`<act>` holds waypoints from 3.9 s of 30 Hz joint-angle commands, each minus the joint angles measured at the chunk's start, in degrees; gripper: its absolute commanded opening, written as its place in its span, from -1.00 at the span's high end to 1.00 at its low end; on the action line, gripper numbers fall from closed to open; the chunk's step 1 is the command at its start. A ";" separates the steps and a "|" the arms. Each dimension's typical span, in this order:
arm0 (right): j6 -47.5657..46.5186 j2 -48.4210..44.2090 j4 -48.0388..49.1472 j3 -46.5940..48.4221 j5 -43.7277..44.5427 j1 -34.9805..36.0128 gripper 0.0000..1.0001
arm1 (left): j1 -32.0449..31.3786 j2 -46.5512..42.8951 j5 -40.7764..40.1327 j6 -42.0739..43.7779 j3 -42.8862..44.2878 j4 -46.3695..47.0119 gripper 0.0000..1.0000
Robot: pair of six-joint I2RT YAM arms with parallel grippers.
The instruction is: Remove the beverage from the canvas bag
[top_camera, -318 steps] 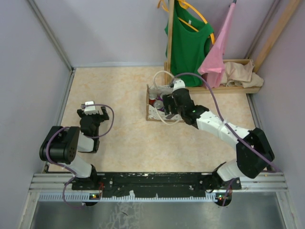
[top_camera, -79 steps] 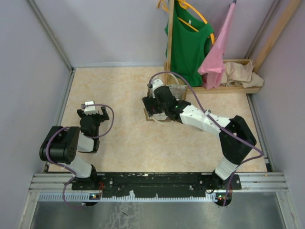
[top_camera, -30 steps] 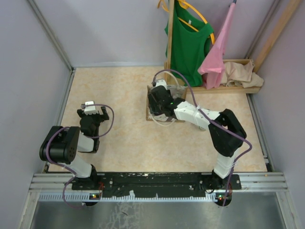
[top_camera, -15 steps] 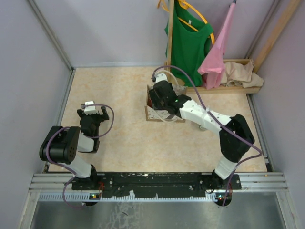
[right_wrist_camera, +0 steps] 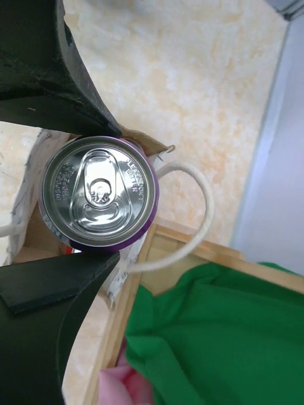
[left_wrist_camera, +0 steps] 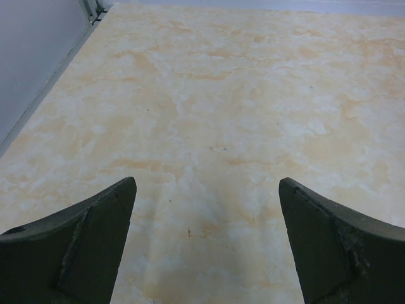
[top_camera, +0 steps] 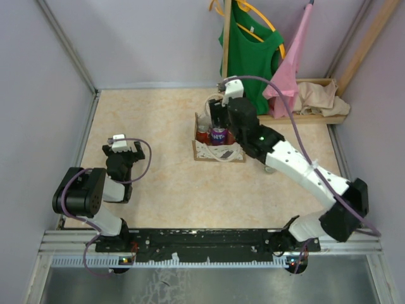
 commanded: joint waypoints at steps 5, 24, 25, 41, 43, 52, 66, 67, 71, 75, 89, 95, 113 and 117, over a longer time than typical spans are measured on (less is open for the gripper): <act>-1.63 -19.50 6.28 -5.09 7.23 -0.04 1.00 | -0.07 0.43 -0.22 0.28 -0.29 1.03 -1.00; 10.20 -40.43 -8.97 -30.15 7.06 3.64 1.00 | -0.06 0.37 -0.23 0.28 -0.34 1.01 -1.00; 10.37 -40.45 -8.34 -31.53 6.75 3.64 1.00 | -0.09 0.36 -0.18 0.28 -0.34 1.03 -1.00; 13.65 -38.91 6.89 -47.93 2.04 3.82 1.00 | -0.09 0.44 -0.22 0.28 -0.36 1.03 -1.00; 13.62 -37.99 8.41 -48.80 2.27 3.82 1.00 | -0.06 0.39 -0.21 0.28 -0.29 1.03 -1.00; 12.91 -32.94 12.72 -49.10 3.07 3.82 1.00 | -0.07 0.47 -0.23 0.28 -0.37 1.03 -1.00; 12.47 -32.36 11.19 -49.41 5.55 3.82 -0.57 | -0.03 0.39 -0.22 0.28 -0.34 1.03 -1.00; 12.34 -32.36 10.91 -49.14 5.51 3.83 -0.63 | -0.04 0.36 -0.23 0.27 -0.35 1.03 -1.00; 11.84 -32.66 10.31 -48.26 5.63 3.86 -0.92 | -0.10 0.36 -0.23 0.25 -0.36 1.03 -1.00; 10.27 -33.87 8.80 -45.41 5.76 3.86 -0.90 | -0.03 0.36 -0.22 0.28 -0.33 1.03 -1.00; -3.99 -28.92 -1.08 -14.73 11.49 3.91 -0.36 | -0.09 0.41 -0.22 0.28 -0.29 1.03 -1.00; -7.03 -19.11 2.08 -5.64 6.53 2.71 -0.10 | -0.08 0.35 -0.23 0.28 -0.36 1.03 -1.00; 1.17 6.70 -14.99 7.93 -22.30 -12.23 -0.22 | -0.04 0.36 -0.22 0.32 -0.36 1.03 -1.00; 1.24 9.53 -15.92 8.15 -23.92 -13.17 -0.22 | -0.08 0.42 -0.23 0.26 -0.26 1.03 -1.00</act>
